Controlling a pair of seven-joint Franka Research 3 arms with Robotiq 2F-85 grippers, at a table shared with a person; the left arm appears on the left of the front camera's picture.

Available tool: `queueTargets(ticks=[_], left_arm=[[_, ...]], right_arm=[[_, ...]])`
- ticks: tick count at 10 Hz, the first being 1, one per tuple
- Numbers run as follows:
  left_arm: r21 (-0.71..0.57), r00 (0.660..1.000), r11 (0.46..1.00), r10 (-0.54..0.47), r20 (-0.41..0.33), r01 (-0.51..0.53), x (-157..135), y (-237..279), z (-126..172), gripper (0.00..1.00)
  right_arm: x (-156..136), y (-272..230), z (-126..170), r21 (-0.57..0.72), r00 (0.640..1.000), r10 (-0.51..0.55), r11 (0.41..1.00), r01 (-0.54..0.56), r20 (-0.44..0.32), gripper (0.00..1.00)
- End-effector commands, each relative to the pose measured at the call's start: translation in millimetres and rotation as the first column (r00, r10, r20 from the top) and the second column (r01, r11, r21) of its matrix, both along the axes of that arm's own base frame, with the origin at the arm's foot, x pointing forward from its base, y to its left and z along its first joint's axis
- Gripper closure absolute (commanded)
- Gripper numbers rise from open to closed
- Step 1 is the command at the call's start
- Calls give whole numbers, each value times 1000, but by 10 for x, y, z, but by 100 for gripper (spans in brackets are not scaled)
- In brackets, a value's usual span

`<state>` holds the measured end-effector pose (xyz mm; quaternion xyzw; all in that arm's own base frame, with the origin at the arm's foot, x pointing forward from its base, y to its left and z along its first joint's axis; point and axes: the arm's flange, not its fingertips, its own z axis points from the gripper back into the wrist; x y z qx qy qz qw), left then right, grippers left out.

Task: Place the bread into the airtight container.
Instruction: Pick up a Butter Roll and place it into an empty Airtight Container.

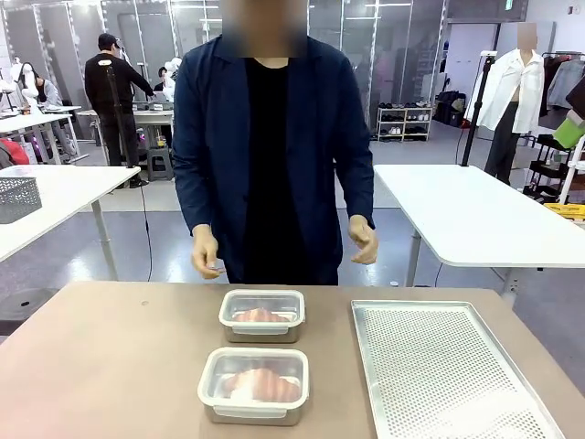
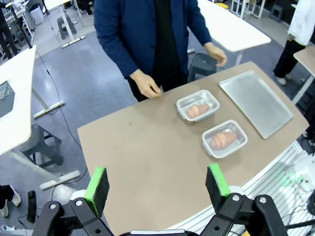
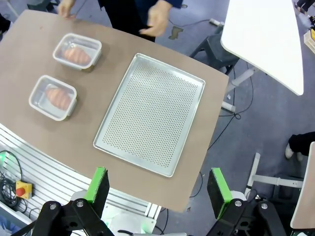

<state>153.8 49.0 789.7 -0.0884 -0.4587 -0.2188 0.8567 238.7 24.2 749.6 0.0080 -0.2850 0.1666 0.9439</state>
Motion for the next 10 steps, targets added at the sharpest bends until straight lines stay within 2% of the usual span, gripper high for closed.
queueTargets(ticks=[1, 10], left_arm=[[1, 1000, 1000, -4, -1, 4, 1, -8, 7, 0], [1, 1000, 1000, -4, -1, 4, 1, -8, 7, 0]], right_arm=[[-12, -20, 2, -1, 1000, -5, 1000, 5, 3, 0], [-12, -20, 2, -1, 1000, -5, 1000, 5, 3, 0]])
